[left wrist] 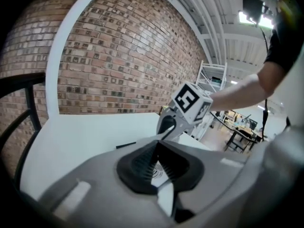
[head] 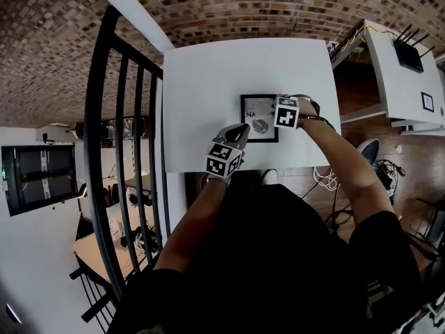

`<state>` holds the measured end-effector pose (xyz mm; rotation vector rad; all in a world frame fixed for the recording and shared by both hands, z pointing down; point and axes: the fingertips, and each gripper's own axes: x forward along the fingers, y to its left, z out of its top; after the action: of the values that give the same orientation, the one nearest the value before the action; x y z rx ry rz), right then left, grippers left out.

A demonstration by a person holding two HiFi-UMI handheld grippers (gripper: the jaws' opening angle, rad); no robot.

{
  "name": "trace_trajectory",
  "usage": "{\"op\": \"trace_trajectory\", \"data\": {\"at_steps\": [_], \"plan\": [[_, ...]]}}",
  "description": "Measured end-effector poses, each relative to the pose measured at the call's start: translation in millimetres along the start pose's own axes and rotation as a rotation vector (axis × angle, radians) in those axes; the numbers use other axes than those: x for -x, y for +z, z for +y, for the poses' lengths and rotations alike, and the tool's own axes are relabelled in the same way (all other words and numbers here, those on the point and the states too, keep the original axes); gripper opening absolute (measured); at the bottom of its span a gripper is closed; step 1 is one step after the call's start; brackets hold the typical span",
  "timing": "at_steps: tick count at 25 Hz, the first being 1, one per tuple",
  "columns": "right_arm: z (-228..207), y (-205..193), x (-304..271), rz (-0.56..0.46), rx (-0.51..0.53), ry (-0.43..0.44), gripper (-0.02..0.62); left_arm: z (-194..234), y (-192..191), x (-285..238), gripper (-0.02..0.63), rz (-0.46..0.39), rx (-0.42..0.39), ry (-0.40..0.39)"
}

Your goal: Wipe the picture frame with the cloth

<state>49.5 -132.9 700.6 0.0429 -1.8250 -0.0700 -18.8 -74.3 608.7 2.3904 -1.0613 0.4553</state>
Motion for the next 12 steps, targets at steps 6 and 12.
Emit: {"op": "trace_trajectory", "data": {"at_steps": [6, 12], "plan": [[-55.8, -9.3, -10.9, 0.014, -0.033, -0.104, 0.083, 2.6, -4.0, 1.8, 0.002, 0.019, 0.005, 0.004], [-63.4, -13.7, -38.8, 0.046, -0.049, -0.093, 0.083, 4.0, -4.5, 5.1, 0.002, 0.021, 0.001, -0.005]]}}
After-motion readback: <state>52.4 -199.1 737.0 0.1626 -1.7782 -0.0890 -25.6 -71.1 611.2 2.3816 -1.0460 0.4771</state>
